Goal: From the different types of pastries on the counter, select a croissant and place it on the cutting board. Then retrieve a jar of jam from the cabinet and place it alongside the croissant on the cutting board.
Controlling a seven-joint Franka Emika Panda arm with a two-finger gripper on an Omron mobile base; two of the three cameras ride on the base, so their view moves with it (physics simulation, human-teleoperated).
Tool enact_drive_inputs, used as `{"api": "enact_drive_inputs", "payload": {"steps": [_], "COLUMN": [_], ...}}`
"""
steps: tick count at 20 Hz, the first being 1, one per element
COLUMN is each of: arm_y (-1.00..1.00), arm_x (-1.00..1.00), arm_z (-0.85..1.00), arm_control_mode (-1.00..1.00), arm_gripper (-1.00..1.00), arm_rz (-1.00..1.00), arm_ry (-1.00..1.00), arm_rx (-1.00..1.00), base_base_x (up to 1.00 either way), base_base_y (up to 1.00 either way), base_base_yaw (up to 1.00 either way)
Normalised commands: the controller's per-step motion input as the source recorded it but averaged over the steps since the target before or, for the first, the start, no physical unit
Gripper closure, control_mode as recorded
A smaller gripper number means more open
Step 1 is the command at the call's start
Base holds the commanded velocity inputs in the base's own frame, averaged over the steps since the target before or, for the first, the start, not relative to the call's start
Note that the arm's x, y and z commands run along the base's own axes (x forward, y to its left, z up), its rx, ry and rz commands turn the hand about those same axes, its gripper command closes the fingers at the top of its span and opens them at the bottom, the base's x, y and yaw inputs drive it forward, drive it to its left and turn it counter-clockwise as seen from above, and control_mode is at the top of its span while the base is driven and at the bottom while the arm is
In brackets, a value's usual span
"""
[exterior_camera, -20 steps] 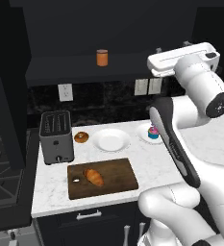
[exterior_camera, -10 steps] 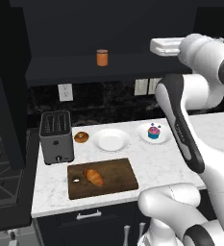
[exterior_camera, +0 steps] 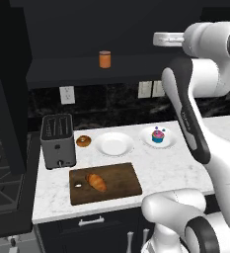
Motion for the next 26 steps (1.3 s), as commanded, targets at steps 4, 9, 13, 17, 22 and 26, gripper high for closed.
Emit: {"api": "enact_drive_inputs", "payload": {"steps": [4,9,13,17,22,26], "arm_y": [0.01,0.03,0.02,0.0,-0.05,-0.01], "arm_x": [0.48,0.43,0.58,0.3,0.28,0.47], "arm_z": [-0.3,-0.38,-0.31,-0.05,0.04,0.0], "arm_control_mode": [-1.0,-1.0,-1.0,-1.0,-1.0,-1.0], "arm_gripper": [-1.0,-1.0,-1.0,-1.0,-1.0,-1.0], "arm_rz": [0.0,0.0,0.05,0.05,0.19,0.25], "arm_ry": [0.0,0.0,0.08,0.11,0.27,0.3], "arm_rx": [0.0,0.01,0.04,0.06,0.15,0.13], "base_base_x": [0.0,0.0,0.0,0.0,0.0,0.0], "base_base_y": [0.0,0.0,0.0,0.0,0.0,0.0], "base_base_yaw": [0.0,0.0,0.0,0.0,0.0,0.0]}}
